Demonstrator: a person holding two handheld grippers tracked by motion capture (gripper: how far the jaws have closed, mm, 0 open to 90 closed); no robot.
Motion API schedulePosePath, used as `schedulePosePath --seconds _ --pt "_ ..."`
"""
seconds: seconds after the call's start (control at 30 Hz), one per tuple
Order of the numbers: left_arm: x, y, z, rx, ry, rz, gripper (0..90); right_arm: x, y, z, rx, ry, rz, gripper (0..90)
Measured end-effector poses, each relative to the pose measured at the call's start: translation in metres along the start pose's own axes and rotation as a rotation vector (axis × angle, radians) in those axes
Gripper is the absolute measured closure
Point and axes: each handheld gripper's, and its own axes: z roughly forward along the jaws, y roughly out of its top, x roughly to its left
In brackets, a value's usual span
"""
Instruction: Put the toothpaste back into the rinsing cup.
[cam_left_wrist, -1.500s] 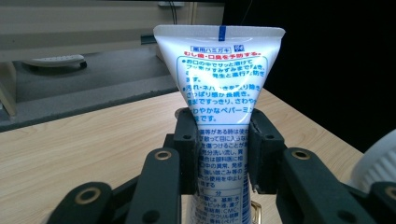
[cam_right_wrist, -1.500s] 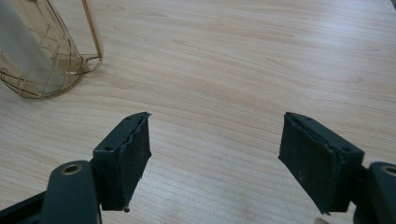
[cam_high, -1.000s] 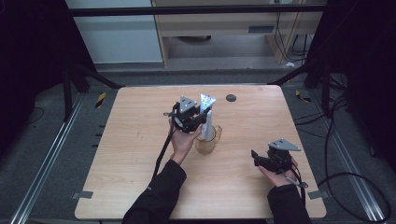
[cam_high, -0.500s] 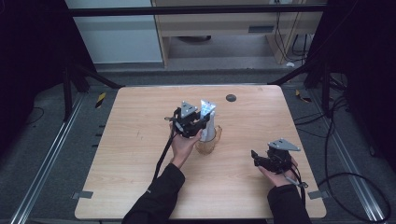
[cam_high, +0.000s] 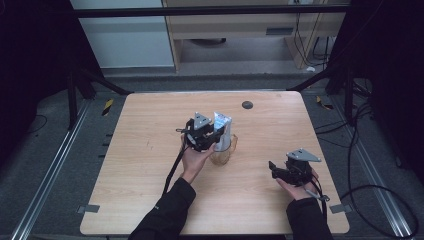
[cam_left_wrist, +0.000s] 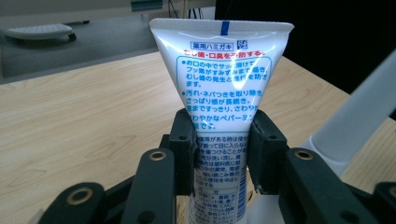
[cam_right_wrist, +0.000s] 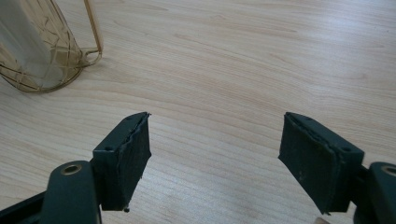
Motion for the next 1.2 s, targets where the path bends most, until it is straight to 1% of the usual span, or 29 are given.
schedulePosePath --seconds 0.03,0.13,0.4,0.57,0.67,0.7,0.73,0.9,1.03,1.13,1.2 --pt "0.0 -0.001 0.0 0.002 0.0 0.002 65.9 0.0 0.0 0.0 0.001 0.001 0.001 24.6" --pt "-0.002 -0.003 -0.002 0.017 0.002 0.025 65.7 0.0 0.0 0.0 0.002 0.0 0.001 24.6" --pt "-0.006 -0.011 -0.004 0.077 0.015 0.086 65.0 0.001 0.0 0.0 0.001 -0.003 -0.002 24.5" --pt "-0.006 -0.015 -0.005 0.094 0.023 0.095 64.2 0.001 0.0 -0.001 0.001 -0.003 -0.001 24.4" --pt "-0.007 -0.018 -0.005 0.112 0.028 0.102 61.5 0.001 0.0 0.0 0.002 -0.004 0.0 24.4" --pt "-0.006 -0.019 -0.006 0.105 0.027 0.1 61.4 0.001 0.0 0.0 0.002 -0.003 0.0 24.4" --pt "-0.006 -0.019 -0.007 0.106 0.022 0.098 61.2 0.001 0.0 0.0 0.003 -0.004 0.0 24.4" --pt "-0.006 -0.017 -0.014 0.111 0.024 0.11 57.8 0.002 0.0 0.0 0.002 -0.002 -0.002 24.4" --pt "-0.005 -0.014 -0.023 0.118 0.015 0.122 53.6 0.002 0.0 0.0 0.004 -0.004 -0.001 24.1" --pt "-0.003 -0.012 -0.033 0.11 -0.003 0.11 52.4 0.002 0.0 -0.001 0.006 -0.004 0.002 23.9" --pt "-0.002 -0.011 -0.042 0.114 -0.007 0.119 50.4 0.002 0.0 -0.001 0.004 -0.006 0.001 23.8"
